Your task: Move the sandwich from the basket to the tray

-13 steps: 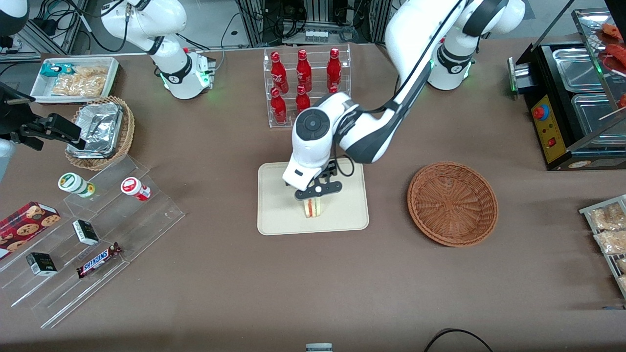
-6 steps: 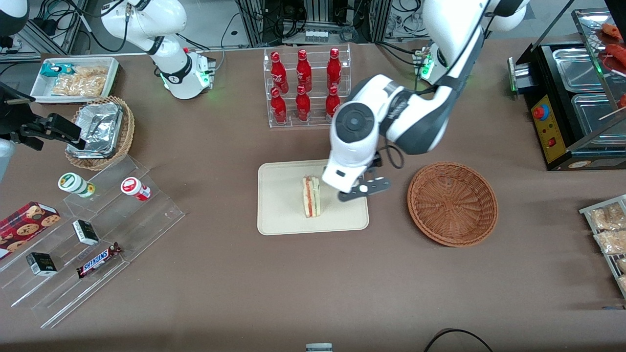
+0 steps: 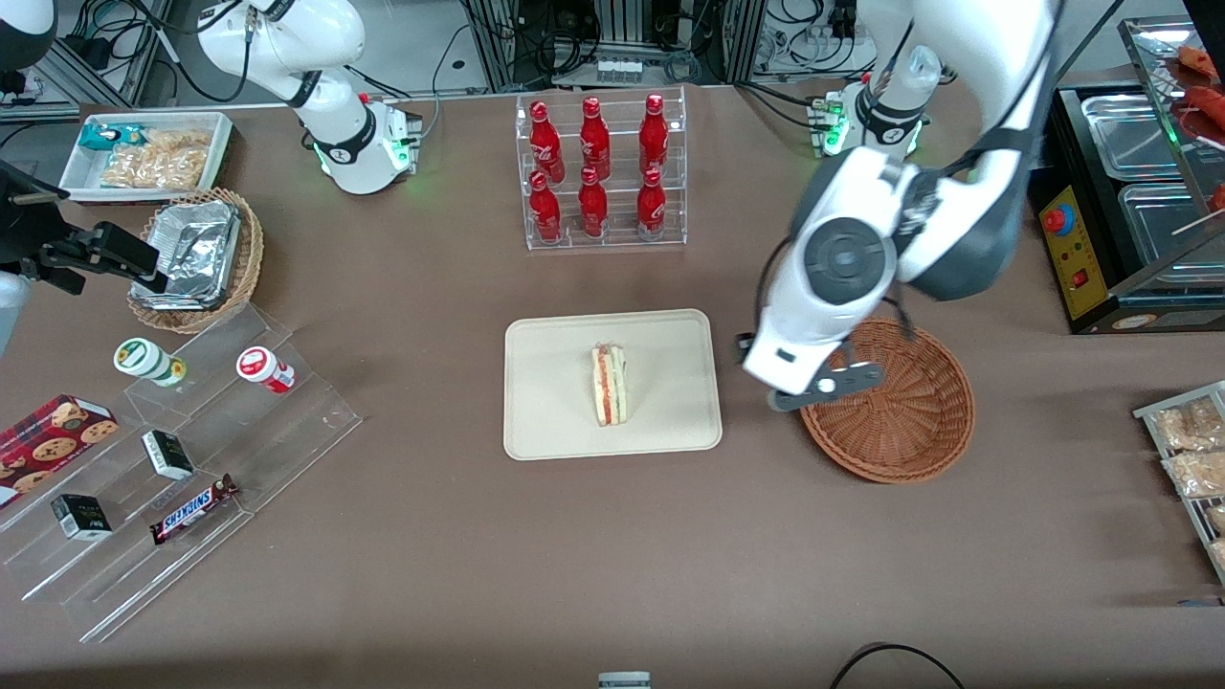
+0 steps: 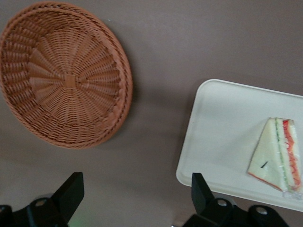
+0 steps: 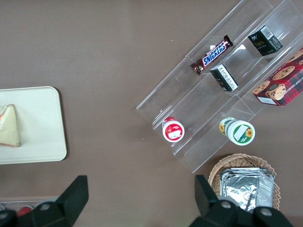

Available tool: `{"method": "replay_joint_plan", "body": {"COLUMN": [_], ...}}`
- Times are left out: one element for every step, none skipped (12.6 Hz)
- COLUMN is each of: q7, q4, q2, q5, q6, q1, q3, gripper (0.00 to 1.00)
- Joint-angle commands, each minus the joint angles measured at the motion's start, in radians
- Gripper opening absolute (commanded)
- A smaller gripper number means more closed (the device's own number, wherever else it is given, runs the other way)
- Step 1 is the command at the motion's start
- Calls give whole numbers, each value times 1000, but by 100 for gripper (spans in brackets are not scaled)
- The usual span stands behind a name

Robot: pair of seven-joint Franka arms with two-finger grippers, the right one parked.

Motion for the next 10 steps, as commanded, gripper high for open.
{"method": "replay_joint_plan", "body": {"q7": [98, 143, 184, 223, 255, 298, 338, 385, 446, 532], "q4": [-132, -169, -198, -224, -249, -255, -249, -248, -242, -205], "q2": [-123, -160, -189, -222, -255, -278, -295, -320, -335, -340], "q5": [9, 7, 7, 7, 7, 7, 7, 6, 4, 4], "q6": [1, 1, 1, -3, -14, -41, -76, -104, -135, -188], "q1": [60, 86, 110, 126, 159, 189, 204, 238, 262, 291], "q3": [-9, -9, -9, -9, -9, -11, -12, -12, -12, -11], "gripper": [100, 100, 100, 100, 100, 100, 100, 100, 100, 100]}}
